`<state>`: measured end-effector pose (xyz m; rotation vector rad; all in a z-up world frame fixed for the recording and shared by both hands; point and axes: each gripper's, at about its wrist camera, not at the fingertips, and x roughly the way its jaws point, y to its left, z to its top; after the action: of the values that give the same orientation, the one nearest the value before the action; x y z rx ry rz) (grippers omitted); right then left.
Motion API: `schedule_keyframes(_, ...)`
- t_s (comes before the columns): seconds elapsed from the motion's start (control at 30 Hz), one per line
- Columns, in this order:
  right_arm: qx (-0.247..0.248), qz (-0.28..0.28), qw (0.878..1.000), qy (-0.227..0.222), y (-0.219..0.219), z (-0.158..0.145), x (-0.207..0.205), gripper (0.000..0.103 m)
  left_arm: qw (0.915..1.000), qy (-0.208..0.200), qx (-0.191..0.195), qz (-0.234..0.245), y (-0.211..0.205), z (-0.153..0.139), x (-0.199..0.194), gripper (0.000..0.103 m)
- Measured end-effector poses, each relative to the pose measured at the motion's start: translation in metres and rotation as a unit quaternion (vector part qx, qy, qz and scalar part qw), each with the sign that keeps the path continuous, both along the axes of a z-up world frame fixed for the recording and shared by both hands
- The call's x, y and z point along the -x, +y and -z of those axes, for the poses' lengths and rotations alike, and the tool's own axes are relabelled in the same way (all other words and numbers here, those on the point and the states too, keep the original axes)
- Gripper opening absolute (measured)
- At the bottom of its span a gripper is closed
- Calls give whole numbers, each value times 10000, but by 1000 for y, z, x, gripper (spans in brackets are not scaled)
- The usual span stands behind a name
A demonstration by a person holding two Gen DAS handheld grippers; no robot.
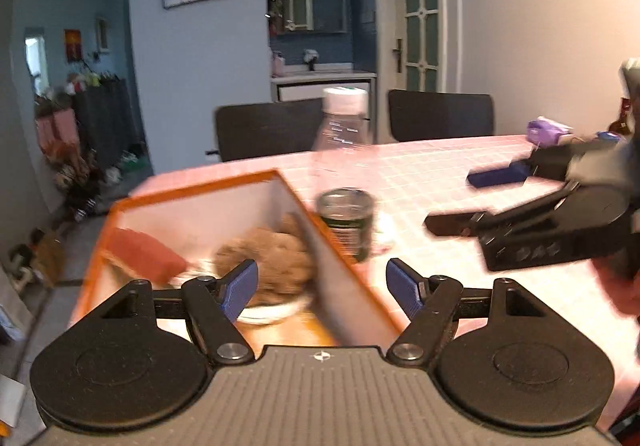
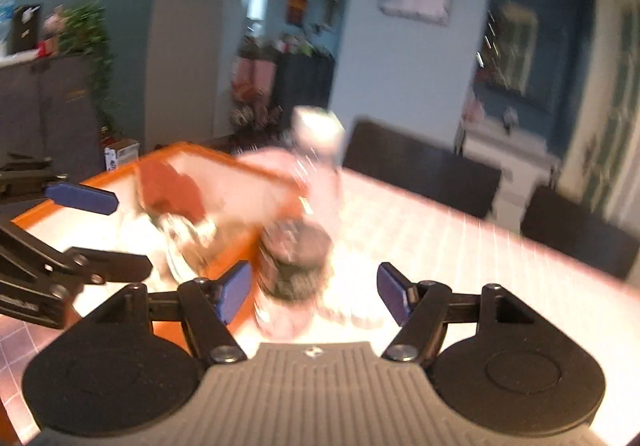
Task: Organize soft objects
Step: 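Move both grippers to the pink-and-white knitted pad on the table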
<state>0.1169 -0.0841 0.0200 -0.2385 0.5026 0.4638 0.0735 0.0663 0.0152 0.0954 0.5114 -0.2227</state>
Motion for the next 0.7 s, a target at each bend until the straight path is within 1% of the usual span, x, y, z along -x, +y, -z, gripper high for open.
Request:
schedule_keyframes(0.07,-51,153,9997,157,-11,10,-7,69,9999,5,-37,120,-12,-1,-3,77)
schedule_keyframes(0.17,-89,328,9992,229,-25,21,-19,68,9992,10,-161,379,-30,-4,-9,76)
schedule_keyframes(0.23,-241,391,9984,340,-38,26,-31,68,9983,20,-248,519,-42,-6,-15,76)
schedule_keyframes(0.3,-436,441,9966,543,-51,32,-45,68,9969,71,-478,624,-59,-2,-24,76)
schedule_keyframes(0.37,-579,515,9943,736,-59,39,-62,68,9935,120,-865,728,-75,6,-32,75)
schedule_keyframes(0.4,-587,533,9937,789,-60,42,-70,68,9910,163,-1075,776,-83,8,-38,72)
schedule_keyframes(0.5,-682,539,9915,970,-61,56,-91,67,9807,292,-1724,876,-109,20,-54,65)
schedule_keyframes(0.53,-710,521,9907,1037,-61,60,-99,64,9757,311,-1948,950,-117,24,-60,64)
schedule_keyframes(0.57,-727,531,9898,1102,-61,63,-107,62,9703,333,-2158,1040,-124,29,-64,62)
schedule_keyframes(0.67,-822,480,9866,1327,-62,74,-128,60,9518,381,-2778,1240,-147,45,-77,56)
schedule_keyframes(0.7,-841,466,9856,1394,-63,76,-134,60,9446,368,-2994,1290,-153,49,-82,56)
